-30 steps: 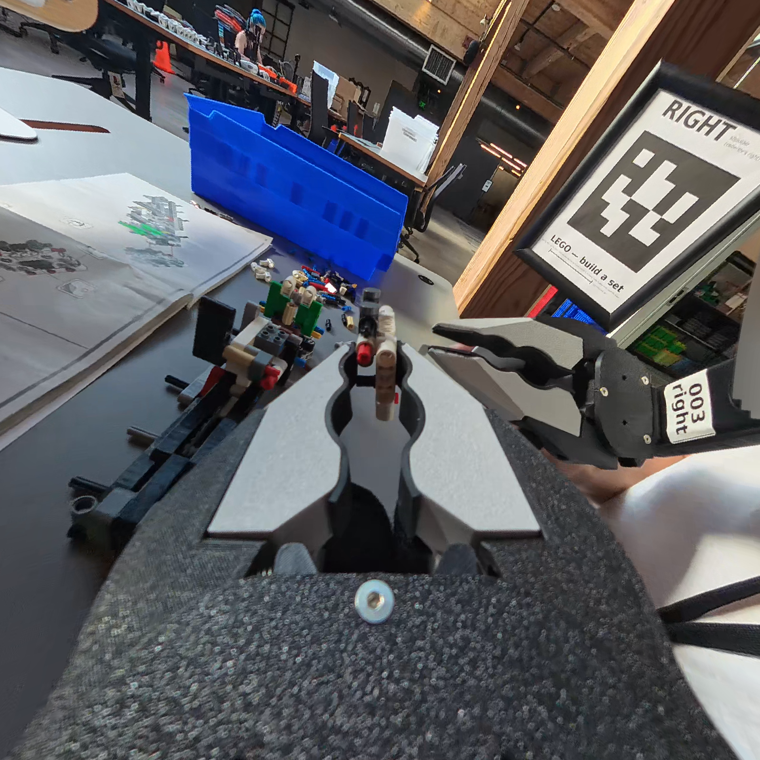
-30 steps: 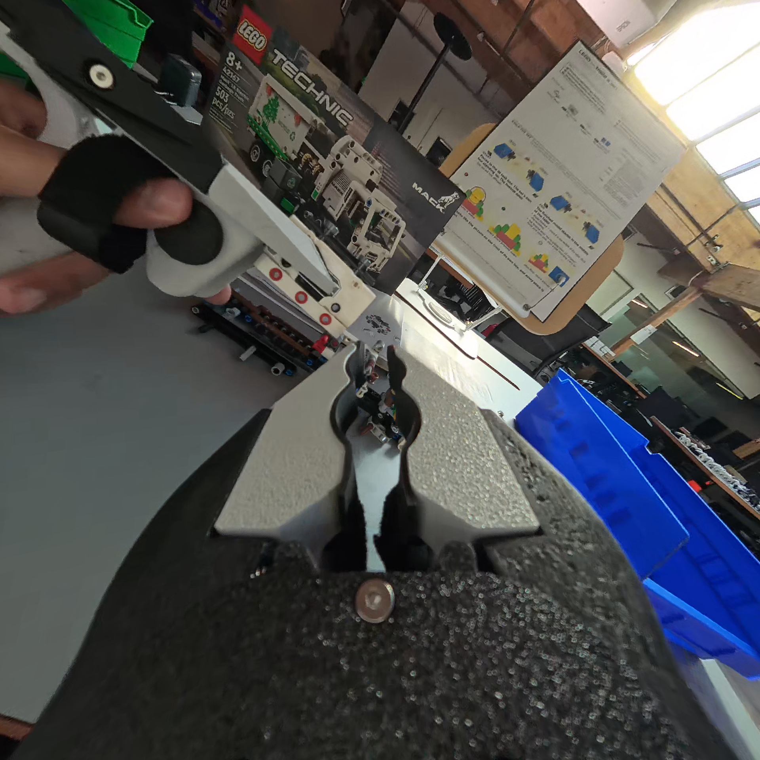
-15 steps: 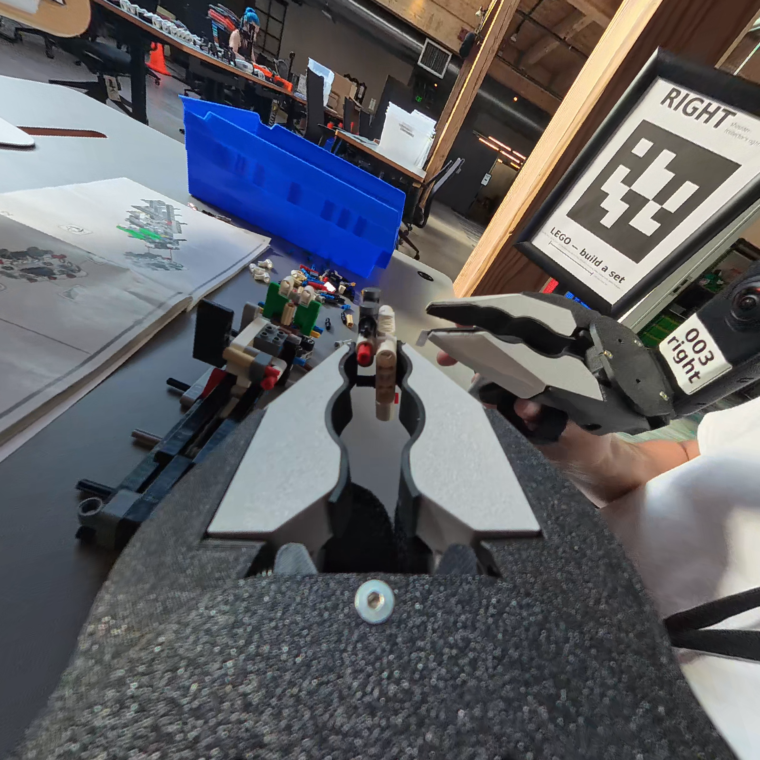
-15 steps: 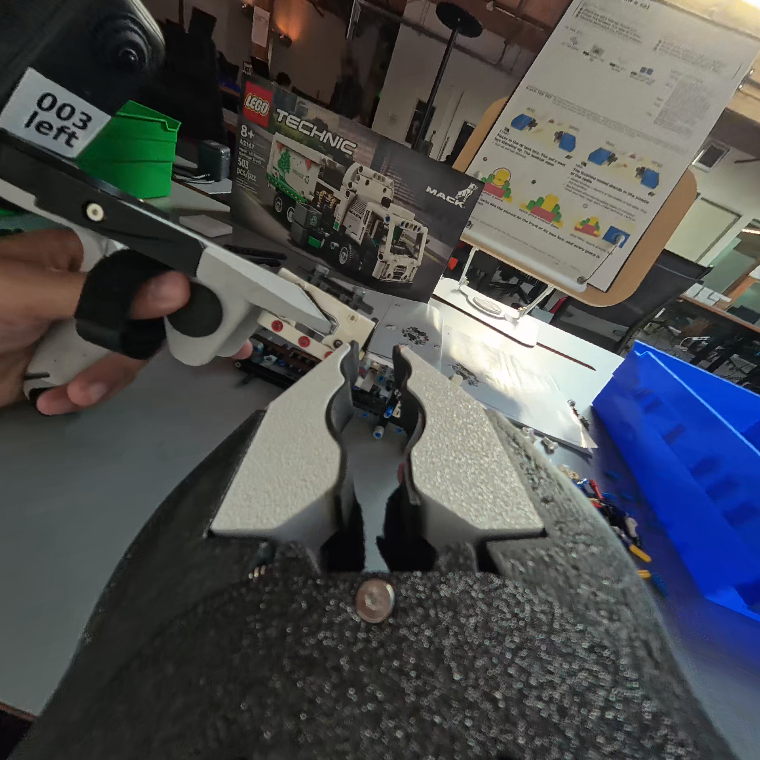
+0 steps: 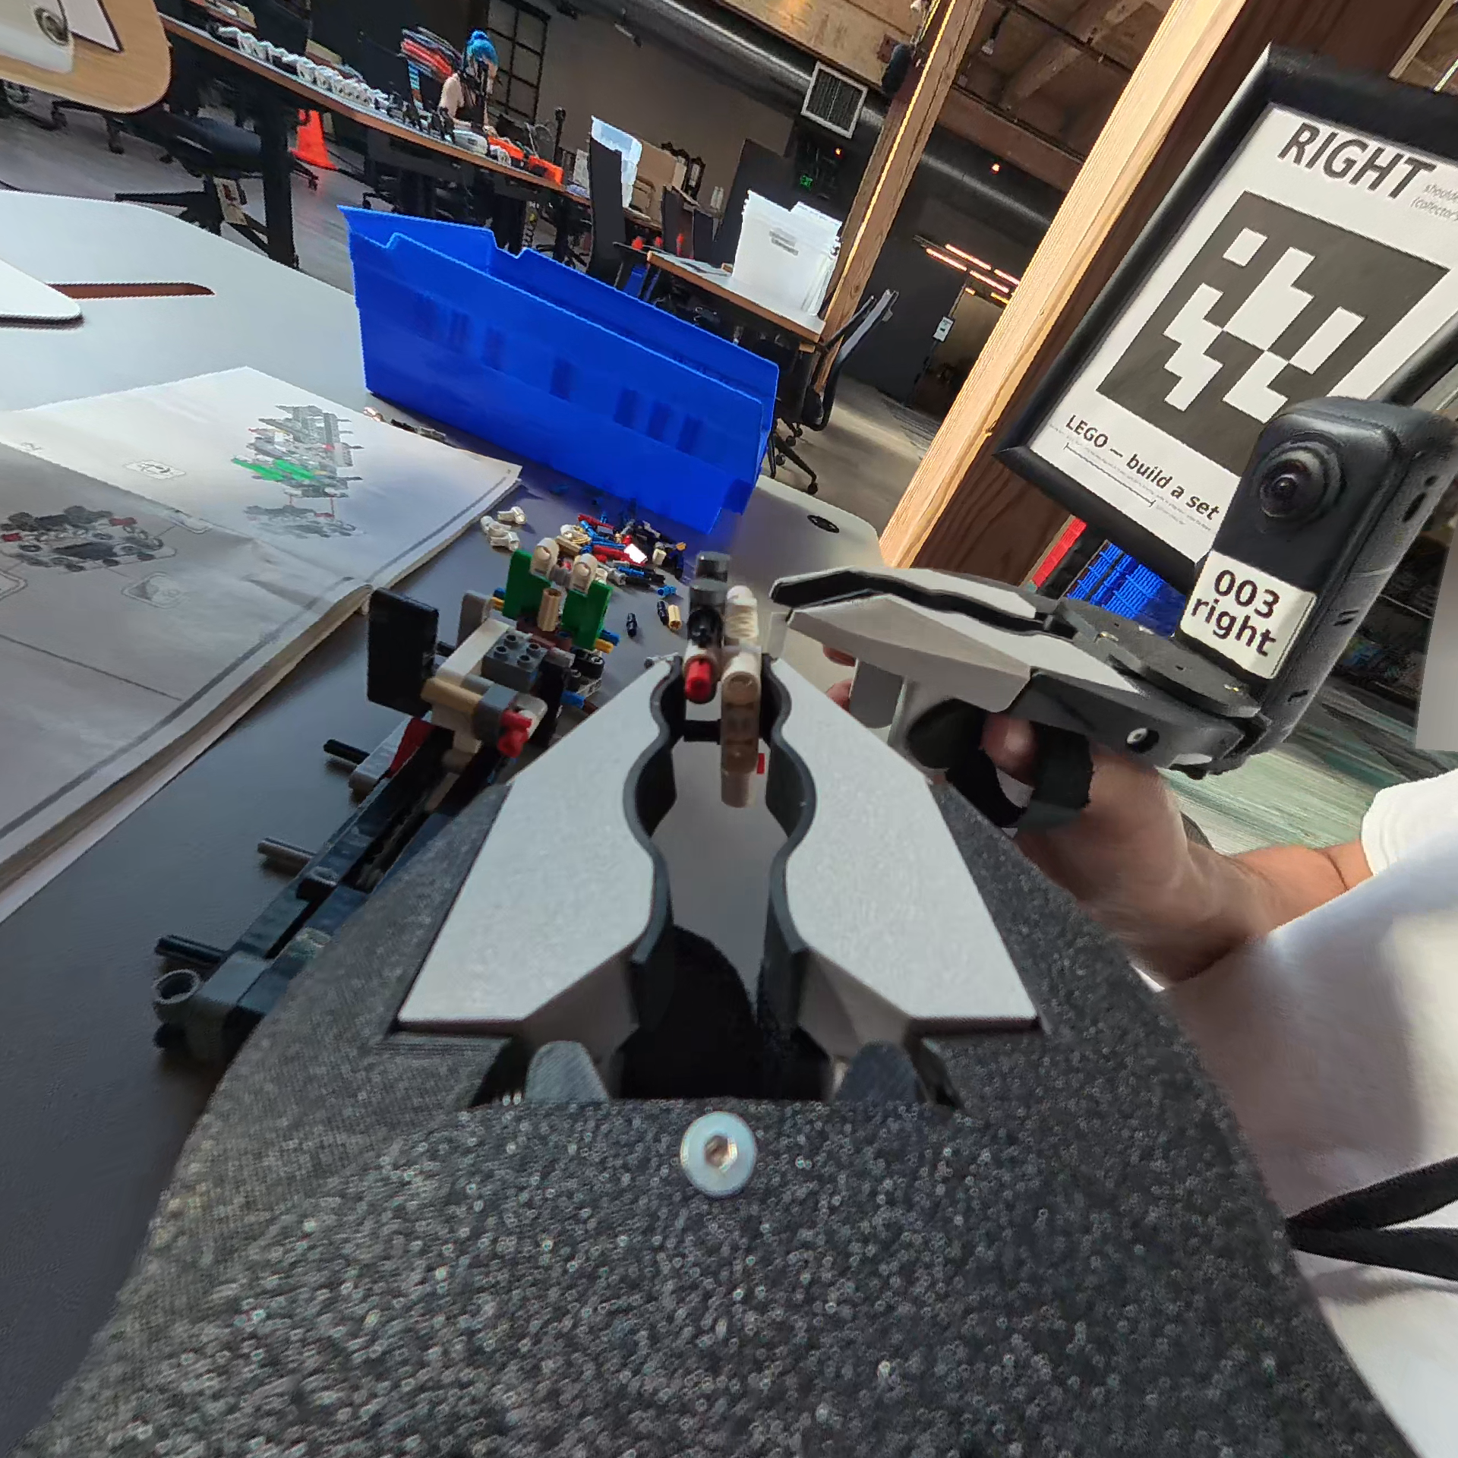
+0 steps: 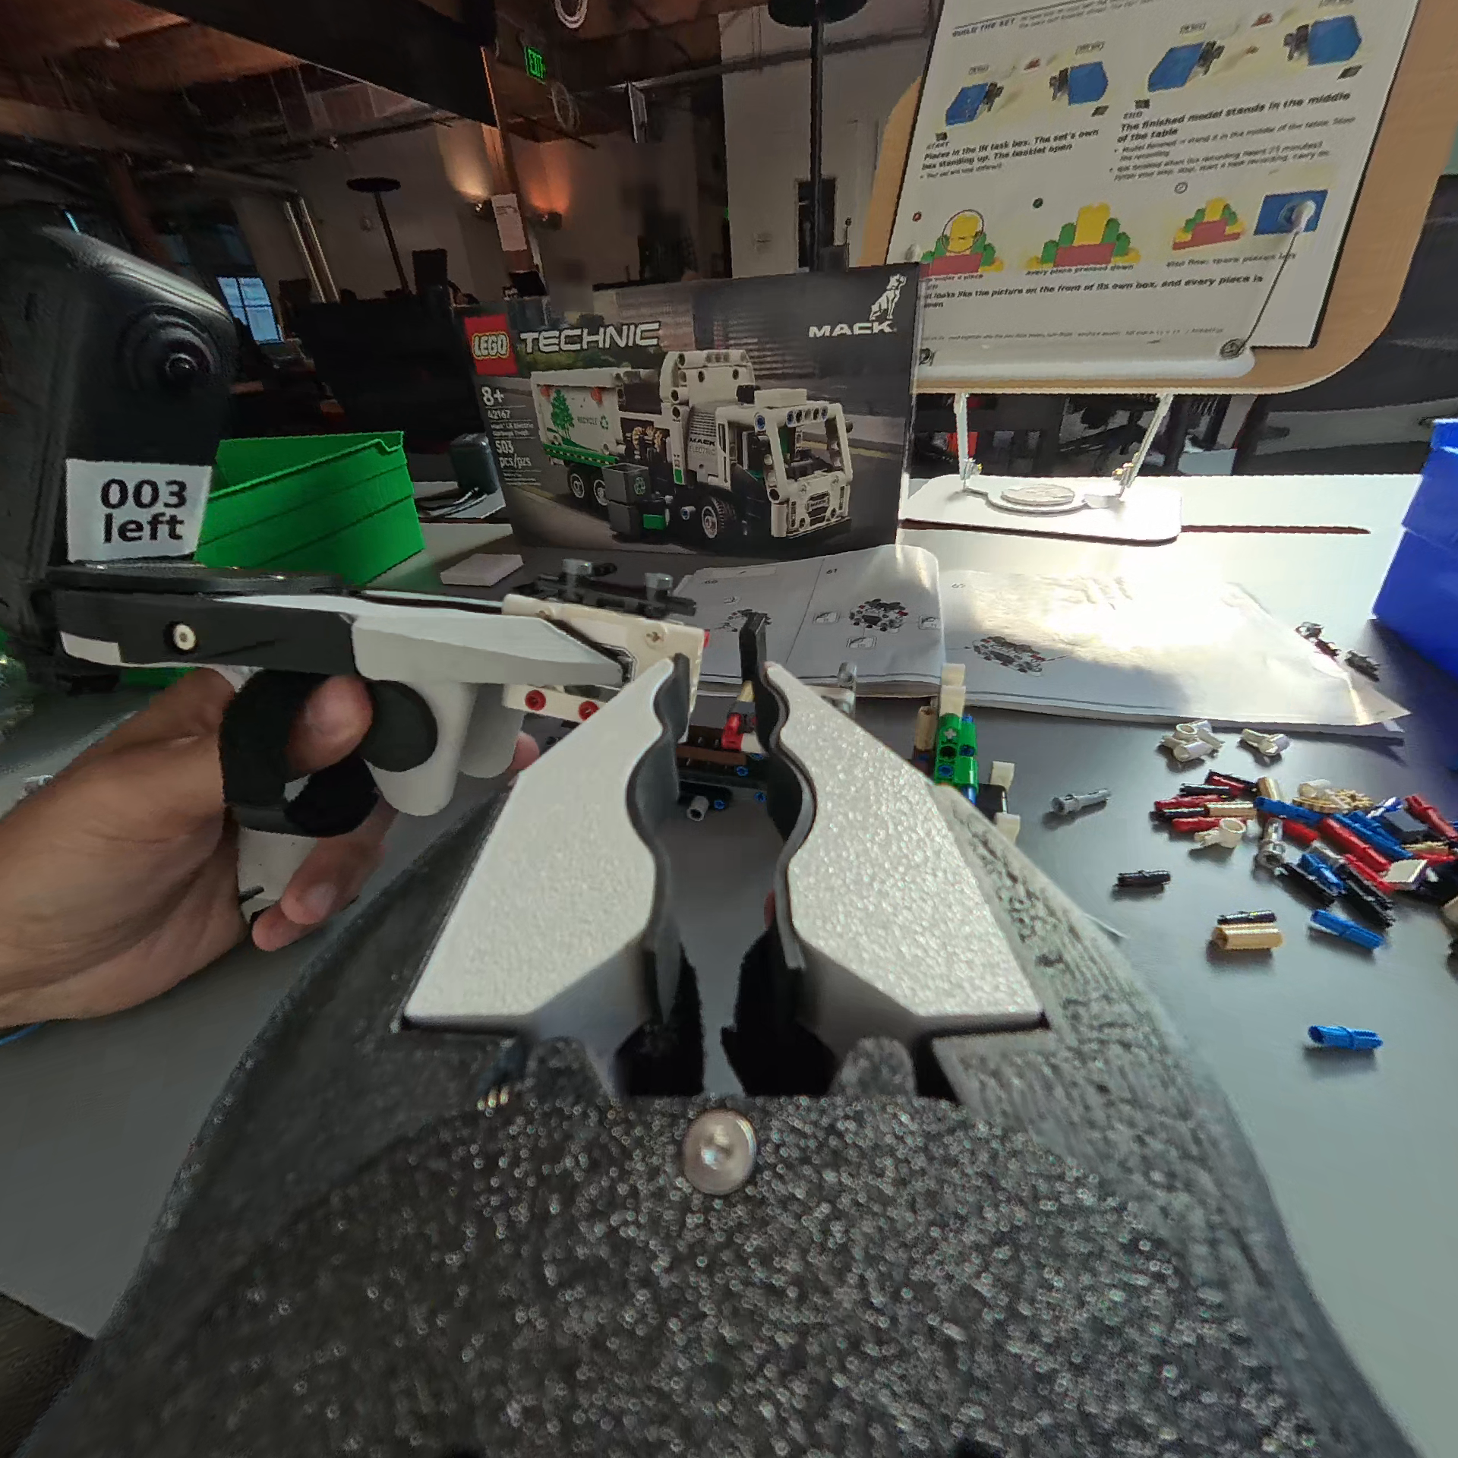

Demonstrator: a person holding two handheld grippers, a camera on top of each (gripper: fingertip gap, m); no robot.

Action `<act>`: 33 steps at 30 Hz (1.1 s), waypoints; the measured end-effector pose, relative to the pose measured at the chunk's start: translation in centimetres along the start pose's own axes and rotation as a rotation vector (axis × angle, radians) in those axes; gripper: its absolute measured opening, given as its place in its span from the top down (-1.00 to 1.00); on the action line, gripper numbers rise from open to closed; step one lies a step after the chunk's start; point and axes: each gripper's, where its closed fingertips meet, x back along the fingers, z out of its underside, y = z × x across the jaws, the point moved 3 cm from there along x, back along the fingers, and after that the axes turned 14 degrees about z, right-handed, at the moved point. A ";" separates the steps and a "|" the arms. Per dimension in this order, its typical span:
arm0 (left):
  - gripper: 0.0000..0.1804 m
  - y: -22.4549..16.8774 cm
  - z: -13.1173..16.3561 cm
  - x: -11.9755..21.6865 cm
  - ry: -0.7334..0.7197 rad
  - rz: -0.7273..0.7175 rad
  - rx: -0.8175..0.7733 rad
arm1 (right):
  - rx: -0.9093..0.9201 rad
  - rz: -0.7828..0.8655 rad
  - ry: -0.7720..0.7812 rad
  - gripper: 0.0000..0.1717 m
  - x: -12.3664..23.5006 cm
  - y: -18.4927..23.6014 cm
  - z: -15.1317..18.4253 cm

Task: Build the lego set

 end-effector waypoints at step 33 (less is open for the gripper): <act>0.84 1.7 0.6 0.8 0.013 -0.109 0.091 | -0.337 -0.174 0.172 0.96 -2.4 0.5 1.4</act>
